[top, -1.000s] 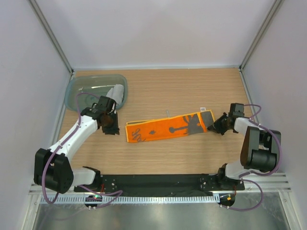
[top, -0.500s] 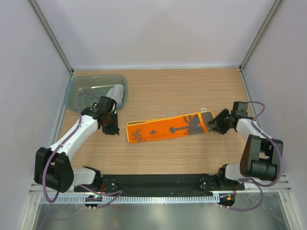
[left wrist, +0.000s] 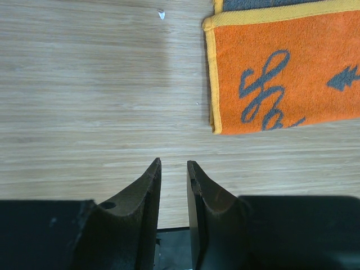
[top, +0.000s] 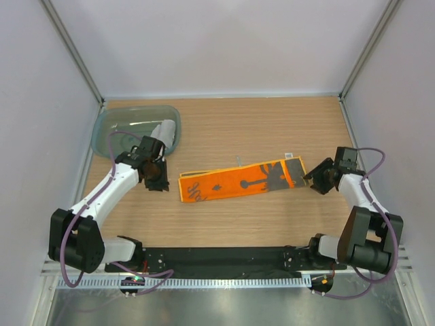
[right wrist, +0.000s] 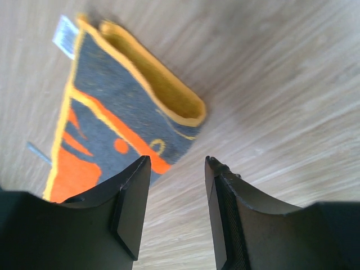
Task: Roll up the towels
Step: Fold the towel
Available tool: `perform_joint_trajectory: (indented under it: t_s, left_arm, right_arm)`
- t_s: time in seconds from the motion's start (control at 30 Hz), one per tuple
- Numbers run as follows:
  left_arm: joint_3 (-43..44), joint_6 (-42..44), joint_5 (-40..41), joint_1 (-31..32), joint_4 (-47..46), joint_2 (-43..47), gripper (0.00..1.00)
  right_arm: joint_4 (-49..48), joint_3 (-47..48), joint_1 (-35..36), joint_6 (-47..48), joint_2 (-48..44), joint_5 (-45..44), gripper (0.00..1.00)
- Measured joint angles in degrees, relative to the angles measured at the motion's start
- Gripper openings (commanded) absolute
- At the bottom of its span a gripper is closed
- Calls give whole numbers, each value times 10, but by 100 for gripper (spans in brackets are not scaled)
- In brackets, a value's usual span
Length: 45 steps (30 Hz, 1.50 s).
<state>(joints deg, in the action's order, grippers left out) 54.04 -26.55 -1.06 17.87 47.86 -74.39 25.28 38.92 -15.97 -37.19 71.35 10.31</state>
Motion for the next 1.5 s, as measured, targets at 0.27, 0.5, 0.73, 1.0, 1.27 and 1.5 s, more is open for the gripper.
perform_joint_trajectory:
  t_s: [0.27, 0.5, 0.73, 1.0, 1.27, 1.5]
  left_arm:
    - [0, 0, 0, 0, 0, 0, 25]
    - [0, 0, 0, 0, 0, 0, 25]
    - [0, 0, 0, 0, 0, 0, 25]
    - [0, 0, 10, 0, 0, -3, 25]
    - [0, 0, 15, 0, 0, -3, 25]
    - [0, 0, 15, 0, 0, -3, 25]
  right_arm:
    - [-33, -34, -8, -2, 59, 1, 45]
    - [-78, -30, -19, -4, 86, 16, 41]
    - [-115, -24, -37, -5, 112, 31, 24]
    - [-134, -39, -38, -7, 109, 40, 1]
    - [-105, -43, -38, -7, 56, 47, 1]
    - [-48, 13, -30, -4, 7, 58, 1]
